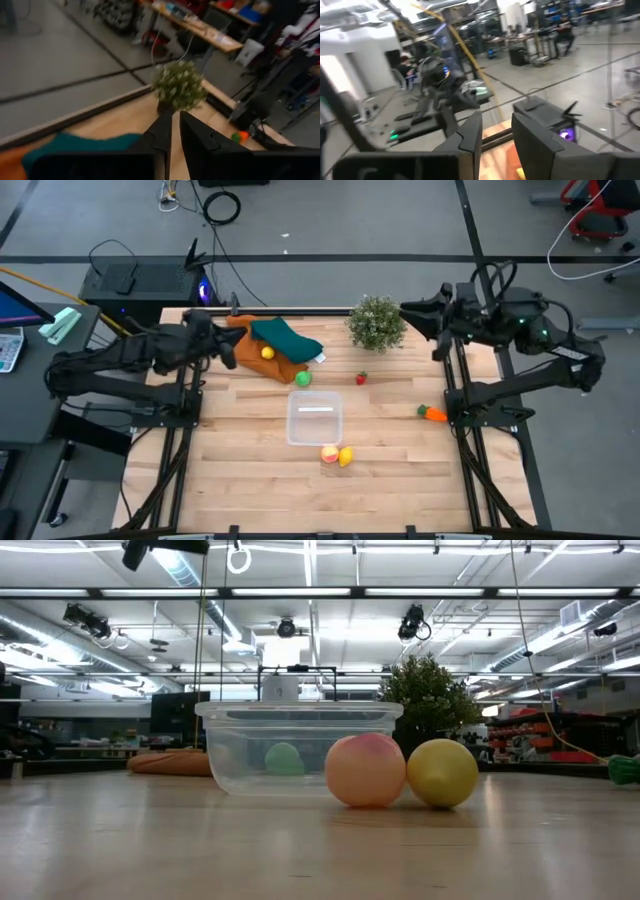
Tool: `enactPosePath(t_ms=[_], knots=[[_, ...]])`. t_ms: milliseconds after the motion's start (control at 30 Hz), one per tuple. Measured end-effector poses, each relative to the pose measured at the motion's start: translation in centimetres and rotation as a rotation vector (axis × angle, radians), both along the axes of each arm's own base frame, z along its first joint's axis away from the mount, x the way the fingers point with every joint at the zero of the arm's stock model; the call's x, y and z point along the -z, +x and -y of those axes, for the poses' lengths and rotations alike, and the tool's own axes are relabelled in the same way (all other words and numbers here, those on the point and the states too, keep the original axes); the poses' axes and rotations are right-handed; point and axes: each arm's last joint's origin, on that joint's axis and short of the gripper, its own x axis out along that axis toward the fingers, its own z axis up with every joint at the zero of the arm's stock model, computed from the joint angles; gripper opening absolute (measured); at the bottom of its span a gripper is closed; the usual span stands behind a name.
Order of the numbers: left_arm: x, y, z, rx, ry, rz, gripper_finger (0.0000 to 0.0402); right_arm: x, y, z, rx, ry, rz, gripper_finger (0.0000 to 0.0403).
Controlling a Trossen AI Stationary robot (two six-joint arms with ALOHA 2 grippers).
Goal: Pick and placing Produce into tupperware
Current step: Put the top yellow lemon into the transparent container
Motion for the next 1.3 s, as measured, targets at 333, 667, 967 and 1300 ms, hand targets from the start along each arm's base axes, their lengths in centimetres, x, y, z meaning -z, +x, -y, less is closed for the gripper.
enactPosePath(t_ms=[333,667,967,1300], knots=[[4.2,4.8,-0.2,0.006,-0.108,-0.270,0.0121,0.2,2.8,0.3,0.068,0.101,-0.025,0.0080],[8.3,7.0,-2.8,-0.004,-0.236,-0.564,0.0232,1.0,4.7,0.0,0.050,0.216,-0.038,0.0080],[8.6,7.5,-3.9,-0.002,-0.189,-0.584,0.0239,1.3,5.4,-0.5,0.024,0.231,-0.054,0.0080],[9.5,8.7,-4.7,-0.075,-0.190,-0.581,0.0221,1.5,5.3,-0.6,0.009,0.228,-0.075,0.0080]])
